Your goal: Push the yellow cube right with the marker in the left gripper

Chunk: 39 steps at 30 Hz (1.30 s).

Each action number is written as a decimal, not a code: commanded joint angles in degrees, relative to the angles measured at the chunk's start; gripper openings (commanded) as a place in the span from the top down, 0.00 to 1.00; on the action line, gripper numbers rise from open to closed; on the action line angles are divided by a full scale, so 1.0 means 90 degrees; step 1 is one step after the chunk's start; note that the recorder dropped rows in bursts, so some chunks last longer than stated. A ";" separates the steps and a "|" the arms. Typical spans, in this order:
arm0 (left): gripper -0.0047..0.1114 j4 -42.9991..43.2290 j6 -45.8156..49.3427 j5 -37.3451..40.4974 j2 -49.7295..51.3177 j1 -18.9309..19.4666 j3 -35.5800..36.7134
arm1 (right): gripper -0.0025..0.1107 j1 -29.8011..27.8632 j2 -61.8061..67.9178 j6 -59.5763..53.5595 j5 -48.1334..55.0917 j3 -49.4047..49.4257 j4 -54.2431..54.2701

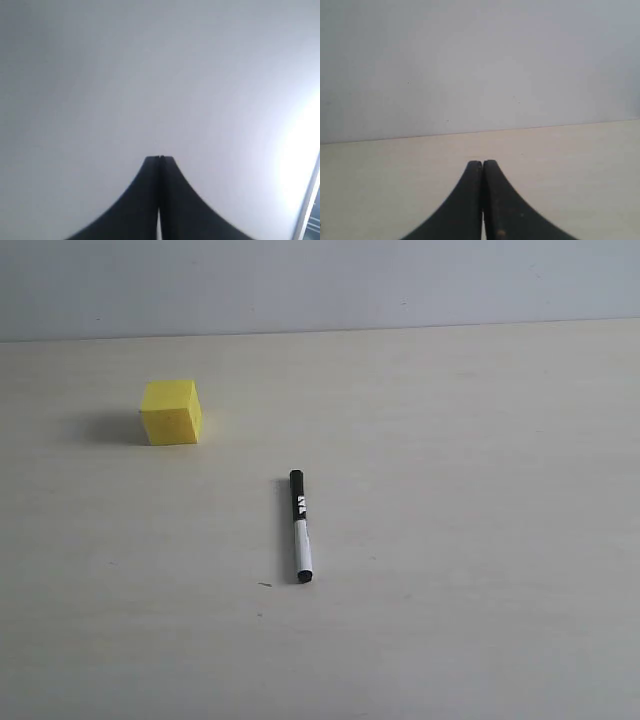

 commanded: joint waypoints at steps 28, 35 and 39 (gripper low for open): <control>0.96 0.2754 0.4817 0.8966 0.8262 -0.0320 -0.6986 | 0.98 -0.0035 -0.0044 -0.0006 -0.0055 0.0028 -0.0006; 0.88 -0.2086 0.5602 1.0639 0.9919 -0.0639 -0.8433 | 0.98 -0.0035 -0.0044 -0.0006 -0.0055 0.0028 -0.0006; 0.68 -0.2442 0.5036 1.0331 1.0249 -0.1711 -0.8389 | 0.98 -0.0035 -0.0044 -0.0006 -0.0055 0.0028 -0.0006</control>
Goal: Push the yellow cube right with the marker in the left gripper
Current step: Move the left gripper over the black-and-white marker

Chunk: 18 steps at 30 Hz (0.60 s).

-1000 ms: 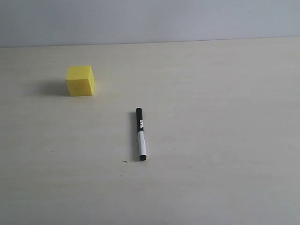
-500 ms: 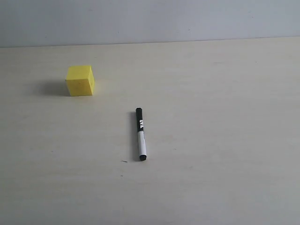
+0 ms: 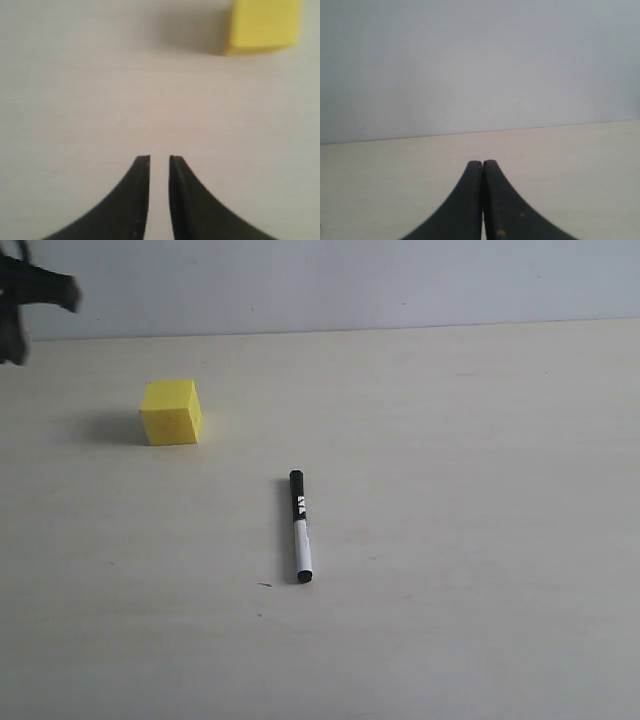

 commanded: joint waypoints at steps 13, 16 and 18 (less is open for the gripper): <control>0.30 -0.1104 -0.0921 -0.2246 0.1586 -0.3286 -0.0059 | 0.98 -0.0035 -0.0044 -0.0006 -0.0055 0.0028 -0.0006; 0.30 -0.1104 -0.0921 -0.2422 0.1621 -0.3286 -0.0059 | 0.98 -0.0035 -0.0044 -0.0006 -0.0055 0.0028 -0.0006; 0.30 -0.1104 -0.0921 -0.2422 0.1621 -0.3286 -0.0059 | 0.98 -0.0035 -0.0044 -0.0006 -0.0055 0.0028 -0.0006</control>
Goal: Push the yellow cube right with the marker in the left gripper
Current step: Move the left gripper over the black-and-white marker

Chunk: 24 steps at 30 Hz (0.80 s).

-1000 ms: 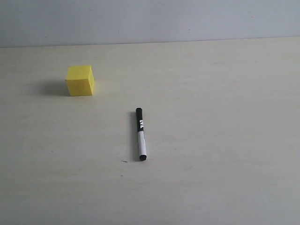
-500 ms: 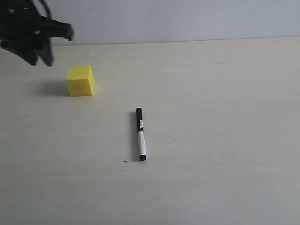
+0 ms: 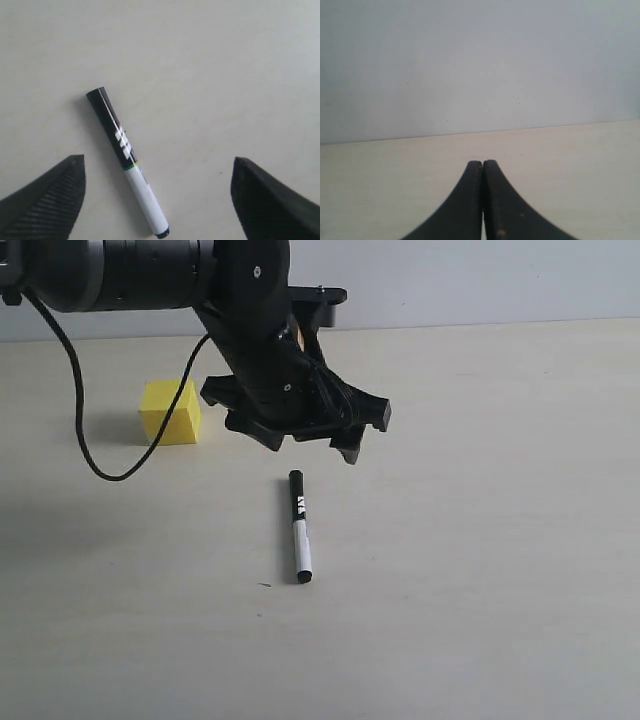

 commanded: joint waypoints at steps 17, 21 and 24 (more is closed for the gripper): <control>0.30 -0.0516 -0.0508 -0.1821 0.0157 -0.0023 -0.0031 | 0.98 -0.0035 -0.0044 -0.0008 -0.0044 0.0028 -0.0006; 0.30 -0.0659 -0.0508 -0.2528 0.0261 -0.0023 -0.0031 | 0.98 -0.0035 -0.0044 -0.0008 -0.0044 0.0028 -0.0006; 0.30 -0.0920 -0.0508 -0.2728 0.0304 -0.0023 -0.0031 | 0.98 -0.0035 -0.0044 -0.0008 -0.0044 0.0028 -0.0006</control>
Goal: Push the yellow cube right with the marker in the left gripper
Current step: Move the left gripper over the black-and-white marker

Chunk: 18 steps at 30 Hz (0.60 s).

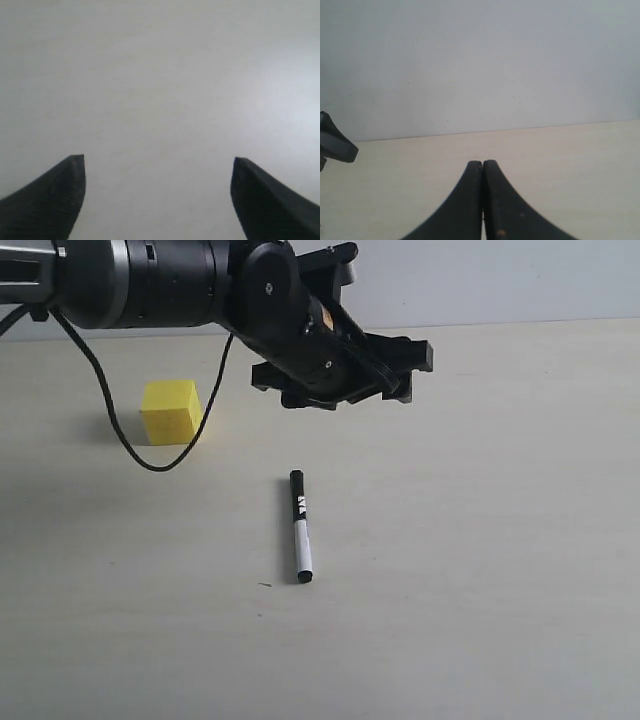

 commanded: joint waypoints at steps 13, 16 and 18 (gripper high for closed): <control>0.30 -0.0213 -0.0281 0.2419 0.0218 0.0264 -0.0269 | 0.98 -0.0035 -0.0044 -0.0018 -0.0032 0.0028 -0.0006; 0.30 0.0095 -0.0567 0.2985 0.0246 0.0316 -0.0269 | 0.98 -0.0035 -0.0044 -0.0018 -0.0032 0.0028 -0.0006; 0.30 0.0288 -0.0698 0.3162 0.0312 0.0316 -0.0269 | 0.98 -0.0035 -0.0044 -0.0018 -0.0032 0.0028 -0.0006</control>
